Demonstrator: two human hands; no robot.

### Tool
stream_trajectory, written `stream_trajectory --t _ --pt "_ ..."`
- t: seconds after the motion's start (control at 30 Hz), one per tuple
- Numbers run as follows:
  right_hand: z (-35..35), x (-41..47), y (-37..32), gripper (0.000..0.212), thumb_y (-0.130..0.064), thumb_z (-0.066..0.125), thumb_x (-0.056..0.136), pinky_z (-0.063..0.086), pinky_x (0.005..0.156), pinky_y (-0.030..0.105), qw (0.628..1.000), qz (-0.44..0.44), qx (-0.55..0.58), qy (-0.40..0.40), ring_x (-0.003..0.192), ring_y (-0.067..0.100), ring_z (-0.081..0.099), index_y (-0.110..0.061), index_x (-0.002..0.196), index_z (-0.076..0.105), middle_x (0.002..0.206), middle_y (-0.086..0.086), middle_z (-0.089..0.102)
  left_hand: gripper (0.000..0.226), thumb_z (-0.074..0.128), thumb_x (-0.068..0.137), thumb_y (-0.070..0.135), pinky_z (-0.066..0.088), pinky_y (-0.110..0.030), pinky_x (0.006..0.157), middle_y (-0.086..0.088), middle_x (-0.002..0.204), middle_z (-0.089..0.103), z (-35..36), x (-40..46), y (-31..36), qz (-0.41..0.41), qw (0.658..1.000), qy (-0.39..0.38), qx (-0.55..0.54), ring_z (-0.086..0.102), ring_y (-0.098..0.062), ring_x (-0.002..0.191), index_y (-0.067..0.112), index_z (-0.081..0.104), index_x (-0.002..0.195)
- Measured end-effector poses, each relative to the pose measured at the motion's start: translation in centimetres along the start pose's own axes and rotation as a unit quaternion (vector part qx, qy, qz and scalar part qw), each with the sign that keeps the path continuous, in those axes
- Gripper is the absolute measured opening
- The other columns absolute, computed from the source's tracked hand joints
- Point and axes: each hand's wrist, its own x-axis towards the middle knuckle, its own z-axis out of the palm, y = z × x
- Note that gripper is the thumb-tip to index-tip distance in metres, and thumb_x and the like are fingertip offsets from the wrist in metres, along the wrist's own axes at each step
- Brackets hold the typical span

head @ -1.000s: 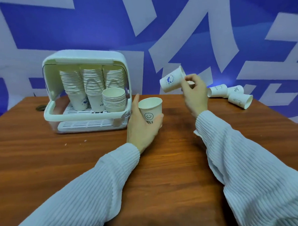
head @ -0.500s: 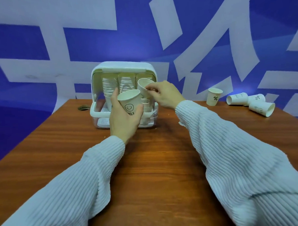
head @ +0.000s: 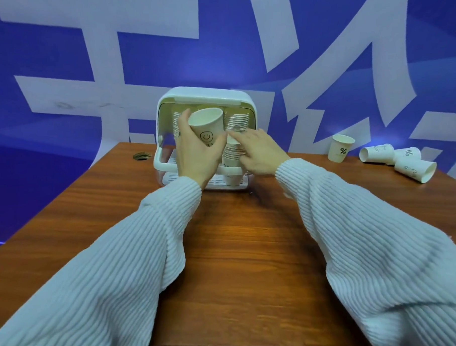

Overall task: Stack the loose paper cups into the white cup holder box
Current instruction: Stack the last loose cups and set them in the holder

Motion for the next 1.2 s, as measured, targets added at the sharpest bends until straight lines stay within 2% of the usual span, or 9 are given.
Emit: stream_trajectory --t 0.1,0.17,0.33,0.53,0.63,0.87,1.0,1.07,1.2 --pt "-0.1 -1.3 0.3 0.067 -0.025 0.055 0.096 0.048 0.106 0.047 0.978 0.095 0.138 0.127 0.125 0.026 0.056 -0.025 0.159 0.033 0.134 0.006 0.064 0.08 0.083 0.077 0.04 0.051 -0.041 0.101 0.003 0.127 0.058 1.2 1.8 0.8 0.0 1.0 0.013 -0.014 0.058 -0.017 0.115 0.023 0.04 0.142" --pt "0.1 -2.2 0.8 0.065 -0.032 0.057 0.099 0.051 0.102 0.044 0.968 0.125 0.16 0.149 0.121 0.021 0.058 -0.028 0.159 0.032 0.136 0.0 0.064 0.081 0.086 0.074 0.037 0.048 -0.037 0.102 0.001 0.127 0.055 2.3 2.8 1.2 0.015 1.0 0.001 -0.001 0.055 -0.017 0.116 0.018 0.043 0.14" --pt "0.5 -3.7 2.6 0.062 -0.042 0.054 0.098 0.054 0.097 0.049 0.966 0.147 0.168 0.131 0.117 0.019 0.058 -0.035 0.157 0.033 0.133 -0.005 0.064 0.088 0.084 0.079 0.031 0.035 -0.028 0.107 -0.007 0.148 0.048 4.9 4.3 1.7 0.055 0.995 -0.06 0.056 0.045 -0.023 0.135 0.013 0.037 0.151" --pt "1.1 -4.9 4.1 0.059 -0.038 0.056 0.1 0.056 0.091 0.043 0.963 0.162 0.174 0.128 0.097 0.014 0.059 -0.031 0.156 0.037 0.122 -0.008 0.065 0.076 0.06 0.09 0.061 0.039 -0.046 0.113 -0.019 0.146 0.049 6.8 4.8 -0.5 -0.002 0.946 -0.202 0.255 0.046 -0.04 0.137 0.012 0.049 0.147" --pt "1.6 -5.2 4.8 0.058 -0.039 0.056 0.1 0.058 0.086 0.039 0.957 0.178 0.184 0.136 0.092 0.014 0.062 -0.031 0.155 0.038 0.118 -0.01 0.065 0.069 0.034 0.1 0.064 0.035 -0.052 0.113 -0.016 0.154 0.044 6.6 4.2 -1.4 -0.007 0.931 -0.209 0.3 0.041 -0.04 0.14 0.019 0.05 0.15" --pt "2.1 -6.8 5.6 0.057 -0.035 0.057 0.103 0.051 0.089 0.031 0.944 0.217 0.211 0.132 0.104 0.01 0.059 -0.03 0.156 0.037 0.119 -0.011 0.063 0.055 0.038 0.102 0.051 0.026 -0.055 0.116 -0.006 0.162 0.039 7.1 3.8 -0.6 0.035 0.906 -0.216 0.363 0.025 -0.033 0.151 0.019 0.057 0.141" --pt "1.8 -8.3 7.7 0.054 -0.034 0.057 0.103 0.05 0.093 0.031 0.93 0.247 0.233 0.143 0.107 0.012 0.06 -0.028 0.154 0.041 0.121 -0.008 0.064 0.039 0.056 0.092 0.036 0.039 -0.049 0.108 -0.007 0.136 0.06 9.6 -0.1 1.1 0.253 0.94 -0.054 0.222 0.048 -0.031 0.131 0.015 0.066 0.125" --pt "2.0 -8.9 9.4 0.052 -0.034 0.058 0.102 0.053 0.095 0.035 0.923 0.265 0.24 0.143 0.108 0.013 0.061 -0.03 0.152 0.043 0.121 -0.008 0.064 0.036 0.058 0.09 0.03 0.045 -0.044 0.1 -0.007 0.123 0.064 12.5 -2.8 1.9 0.299 0.938 -0.091 0.147 0.055 -0.03 0.117 0.013 0.066 0.122" --pt "2.2 -10.4 13.6 0.047 -0.028 0.06 0.099 0.054 0.1 0.041 0.896 0.331 0.258 0.146 0.112 0.016 0.064 -0.027 0.145 0.052 0.123 -0.004 0.066 0.028 0.059 0.095 0.023 0.046 -0.033 0.094 -0.001 0.119 0.063 18.4 -6.9 2.1 0.217 0.946 -0.223 0.087 0.055 -0.02 0.111 0.017 0.064 0.121"
